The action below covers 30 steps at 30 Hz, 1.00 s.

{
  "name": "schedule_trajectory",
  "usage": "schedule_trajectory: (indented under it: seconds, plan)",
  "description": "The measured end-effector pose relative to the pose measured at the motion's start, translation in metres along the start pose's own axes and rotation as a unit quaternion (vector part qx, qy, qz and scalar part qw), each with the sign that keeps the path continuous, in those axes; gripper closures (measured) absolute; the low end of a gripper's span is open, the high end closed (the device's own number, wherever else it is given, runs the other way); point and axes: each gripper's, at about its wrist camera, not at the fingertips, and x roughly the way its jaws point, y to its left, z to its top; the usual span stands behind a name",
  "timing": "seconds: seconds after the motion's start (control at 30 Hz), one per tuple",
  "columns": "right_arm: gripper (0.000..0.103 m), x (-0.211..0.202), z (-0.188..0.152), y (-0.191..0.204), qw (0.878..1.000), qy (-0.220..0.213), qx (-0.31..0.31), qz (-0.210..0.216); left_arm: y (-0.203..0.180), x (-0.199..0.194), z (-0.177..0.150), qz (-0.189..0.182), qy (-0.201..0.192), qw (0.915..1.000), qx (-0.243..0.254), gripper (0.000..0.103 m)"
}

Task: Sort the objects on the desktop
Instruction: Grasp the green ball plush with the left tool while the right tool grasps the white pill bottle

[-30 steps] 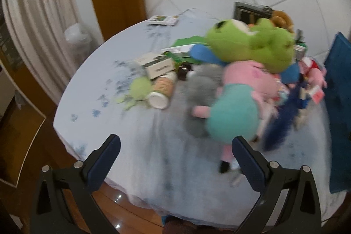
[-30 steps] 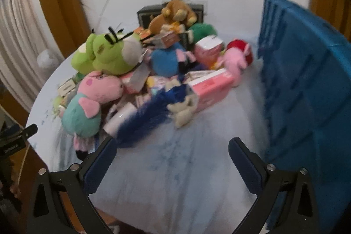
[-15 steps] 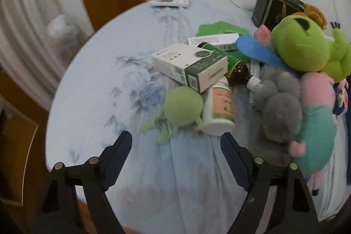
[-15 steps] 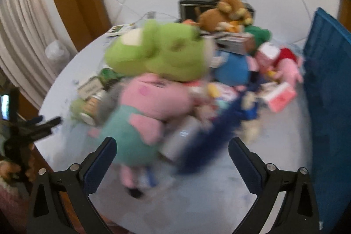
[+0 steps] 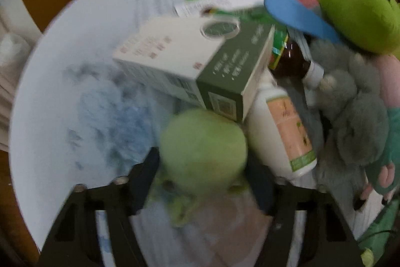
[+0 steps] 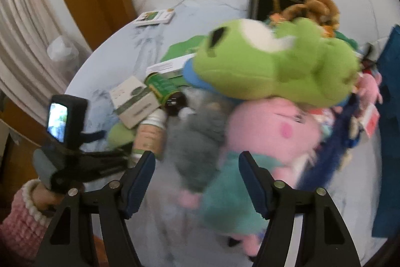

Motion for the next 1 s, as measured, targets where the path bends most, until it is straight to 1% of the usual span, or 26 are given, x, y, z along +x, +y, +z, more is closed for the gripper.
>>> schedule_trajectory:
  seconds: [0.07, 0.17, 0.37, 0.47, 0.5, 0.57, 0.6, 0.63, 0.67, 0.7, 0.8, 0.93, 1.0]
  plan:
    - [0.033, 0.015, 0.006, 0.015, 1.000, 0.014, -0.008, 0.007, 0.001, -0.004, -0.003, -0.002, -0.004, 1.0000, 0.005, 0.041]
    - [0.033, 0.040, 0.012, 0.031, 0.999, 0.038, -0.016, 0.021, 0.010, -0.012, -0.010, -0.008, -0.006, 1.0000, -0.002, 0.041]
    - [0.033, 0.090, 0.019, 0.063, 0.996, 0.079, -0.038, 0.032, 0.027, -0.026, -0.019, 0.009, -0.016, 0.9998, -0.005, 0.041]
    - [0.033, 0.117, 0.020, 0.072, 0.993, 0.104, -0.049, 0.022, 0.036, -0.030, -0.021, 0.006, -0.018, 0.9998, -0.011, 0.042]
    - [0.033, 0.126, 0.019, 0.075, 0.992, 0.112, -0.050, 0.013, 0.036, -0.030, -0.024, 0.004, -0.019, 0.9998, -0.012, 0.042]
    - [0.033, 0.141, 0.017, 0.077, 0.991, 0.123, -0.051, 0.010, 0.035, -0.031, -0.030, 0.002, -0.019, 0.9997, -0.012, 0.042]
    - [0.035, 0.149, 0.015, 0.077, 0.990, 0.130, -0.052, 0.004, 0.037, -0.033, -0.030, 0.001, -0.019, 0.9997, -0.012, 0.042]
    - [0.045, 0.154, 0.014, 0.078, 0.989, 0.135, -0.054, -0.001, 0.037, -0.034, -0.031, 0.000, -0.020, 0.9997, -0.013, 0.042]
    - [0.049, 0.159, 0.012, 0.079, 0.989, 0.137, -0.058, -0.003, 0.037, -0.037, -0.033, -0.002, -0.022, 0.9997, -0.014, 0.042]
    - [0.049, 0.162, 0.011, 0.079, 0.989, 0.138, -0.057, -0.004, 0.038, -0.033, -0.027, 0.000, -0.023, 0.9997, -0.013, 0.042]
    - [0.050, 0.155, 0.007, 0.078, 0.990, 0.131, -0.053, -0.004, 0.037, -0.044, -0.027, 0.003, -0.035, 0.9993, -0.010, 0.042]
    - [0.052, 0.120, 0.004, 0.074, 0.993, 0.099, -0.057, 0.004, 0.028, -0.066, -0.024, 0.007, -0.065, 0.9978, 0.003, 0.042]
    - [0.053, 0.099, 0.003, 0.069, 0.995, 0.081, -0.055, 0.010, 0.022, -0.077, -0.017, 0.005, -0.082, 0.9966, 0.009, 0.042]
